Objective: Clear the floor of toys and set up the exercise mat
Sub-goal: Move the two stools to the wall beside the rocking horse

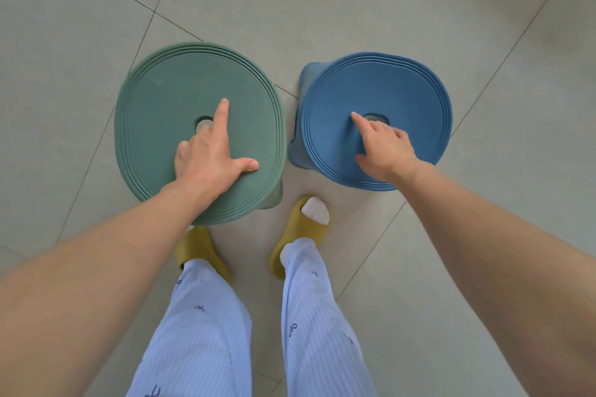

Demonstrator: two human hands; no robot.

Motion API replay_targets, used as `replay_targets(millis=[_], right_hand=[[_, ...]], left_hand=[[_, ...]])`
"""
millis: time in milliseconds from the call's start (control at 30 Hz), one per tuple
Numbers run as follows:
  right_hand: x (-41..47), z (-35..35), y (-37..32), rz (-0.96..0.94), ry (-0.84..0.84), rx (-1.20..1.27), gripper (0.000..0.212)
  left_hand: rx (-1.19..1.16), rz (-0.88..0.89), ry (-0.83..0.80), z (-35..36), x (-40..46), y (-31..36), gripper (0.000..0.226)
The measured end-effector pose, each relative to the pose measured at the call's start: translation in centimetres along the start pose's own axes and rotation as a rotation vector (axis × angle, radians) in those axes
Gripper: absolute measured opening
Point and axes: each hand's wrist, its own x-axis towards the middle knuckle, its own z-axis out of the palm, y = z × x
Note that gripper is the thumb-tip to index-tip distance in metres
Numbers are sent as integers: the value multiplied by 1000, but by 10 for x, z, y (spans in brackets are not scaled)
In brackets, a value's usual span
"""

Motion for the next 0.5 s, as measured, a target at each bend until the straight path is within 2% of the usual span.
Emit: replay_targets(millis=[100, 200, 500], right_hand=[[3, 7, 7, -6, -20, -180, 91], [1, 10, 10, -35, 44, -301, 97], [-40, 1, 9, 16, 109, -223, 95]], left_hand=[[-9, -9, 0, 1, 4, -4, 107], [-22, -18, 1, 0, 5, -7, 108], [-34, 9, 44, -16, -8, 3, 107]])
